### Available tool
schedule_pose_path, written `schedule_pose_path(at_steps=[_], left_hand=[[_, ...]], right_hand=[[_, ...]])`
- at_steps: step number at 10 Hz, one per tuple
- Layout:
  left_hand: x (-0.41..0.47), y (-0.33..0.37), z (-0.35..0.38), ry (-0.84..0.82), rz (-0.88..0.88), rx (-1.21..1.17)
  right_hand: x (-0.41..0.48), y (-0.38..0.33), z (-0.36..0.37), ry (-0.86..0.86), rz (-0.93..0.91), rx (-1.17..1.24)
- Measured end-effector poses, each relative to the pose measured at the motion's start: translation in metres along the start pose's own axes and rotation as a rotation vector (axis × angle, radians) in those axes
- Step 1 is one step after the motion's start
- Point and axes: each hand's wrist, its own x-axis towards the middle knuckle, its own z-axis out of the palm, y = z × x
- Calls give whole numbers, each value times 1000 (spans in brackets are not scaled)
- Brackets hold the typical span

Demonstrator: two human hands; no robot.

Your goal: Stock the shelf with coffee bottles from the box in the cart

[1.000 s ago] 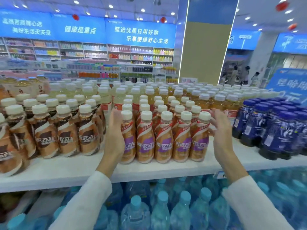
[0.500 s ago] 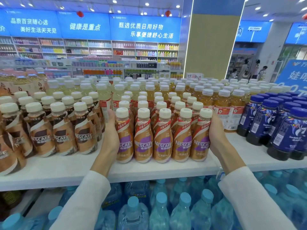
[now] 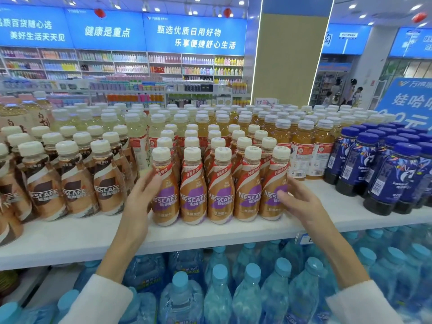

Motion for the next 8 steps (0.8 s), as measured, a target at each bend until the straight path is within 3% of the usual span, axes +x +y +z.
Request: schedule_pose_path(at_steps=[1,2,5,8], left_hand=[[-6,-10,-7,-146,43,117],[-5,-18,-5,-222,72,266],[-2,-26,-7,-161,53,350],[-14,-18,-6,-54,-14,280]], right_hand=[[-6,13,1,-43,-28,-123],[-5,18,5,24,-63,-147],[-6,23,4,91,-52,-157],[-28,11,14,95,-86,-203]])
